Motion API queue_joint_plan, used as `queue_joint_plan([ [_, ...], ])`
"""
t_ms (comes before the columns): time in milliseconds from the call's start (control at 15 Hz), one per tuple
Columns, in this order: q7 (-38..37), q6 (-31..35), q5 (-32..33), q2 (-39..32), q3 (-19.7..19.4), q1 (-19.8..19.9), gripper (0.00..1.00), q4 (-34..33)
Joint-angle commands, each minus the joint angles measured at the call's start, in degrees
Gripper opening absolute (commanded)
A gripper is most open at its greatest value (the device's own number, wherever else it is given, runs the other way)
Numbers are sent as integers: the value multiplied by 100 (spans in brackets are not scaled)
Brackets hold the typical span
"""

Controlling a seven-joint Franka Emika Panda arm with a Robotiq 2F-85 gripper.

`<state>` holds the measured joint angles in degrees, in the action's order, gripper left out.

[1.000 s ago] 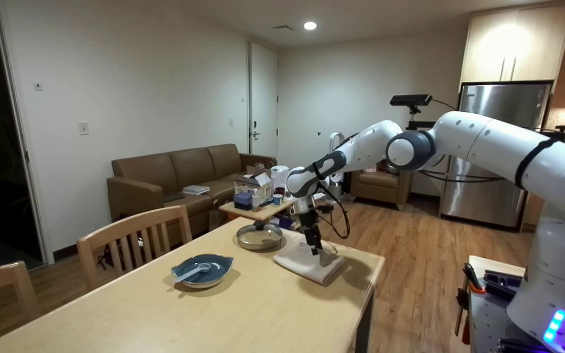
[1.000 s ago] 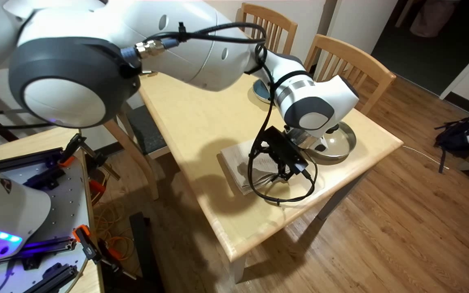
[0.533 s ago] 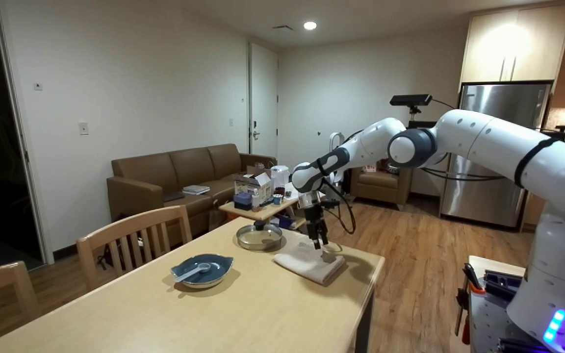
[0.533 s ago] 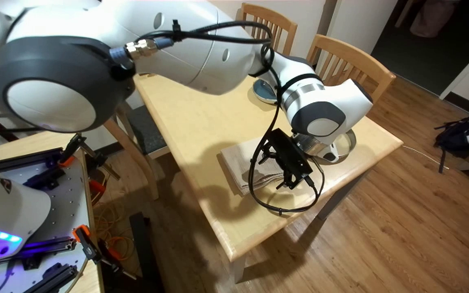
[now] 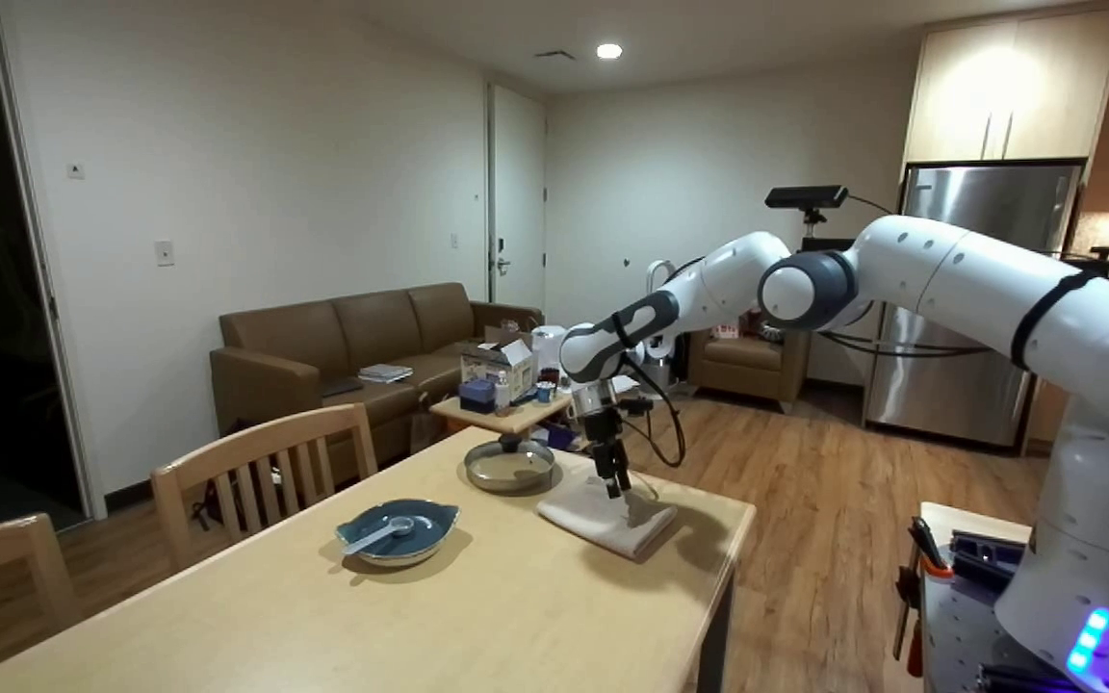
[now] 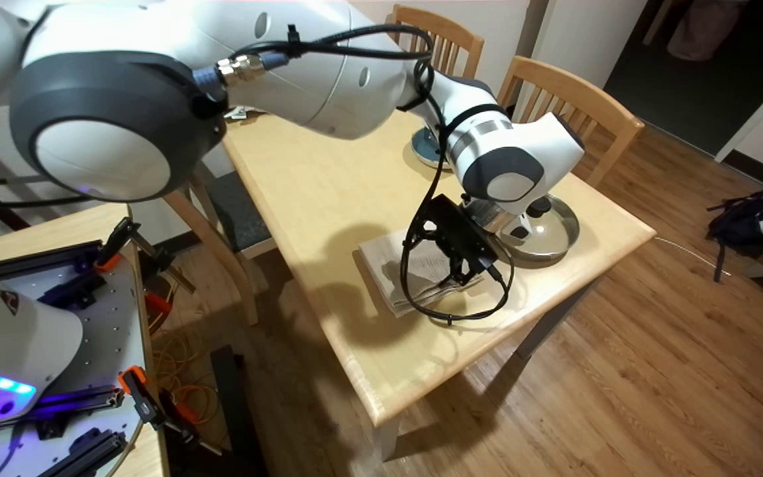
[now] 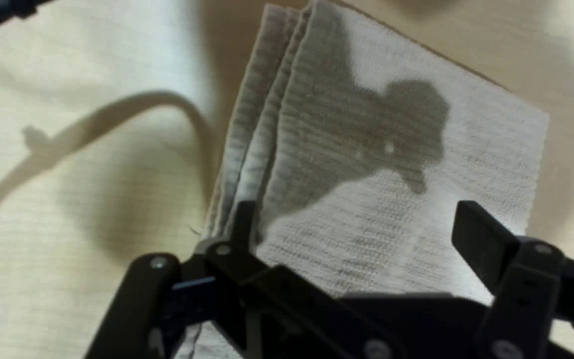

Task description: Unfold the towel

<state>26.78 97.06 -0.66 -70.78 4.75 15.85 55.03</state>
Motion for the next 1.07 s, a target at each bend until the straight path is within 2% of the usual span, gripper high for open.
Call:
queue_joint_plan([
  [0,58,-270,-32,44,45,1,100,46],
  [267,2,-430,-72,26,48,36,100,39],
  [1000,-124,-323,-93,118,14,70,100,202],
])
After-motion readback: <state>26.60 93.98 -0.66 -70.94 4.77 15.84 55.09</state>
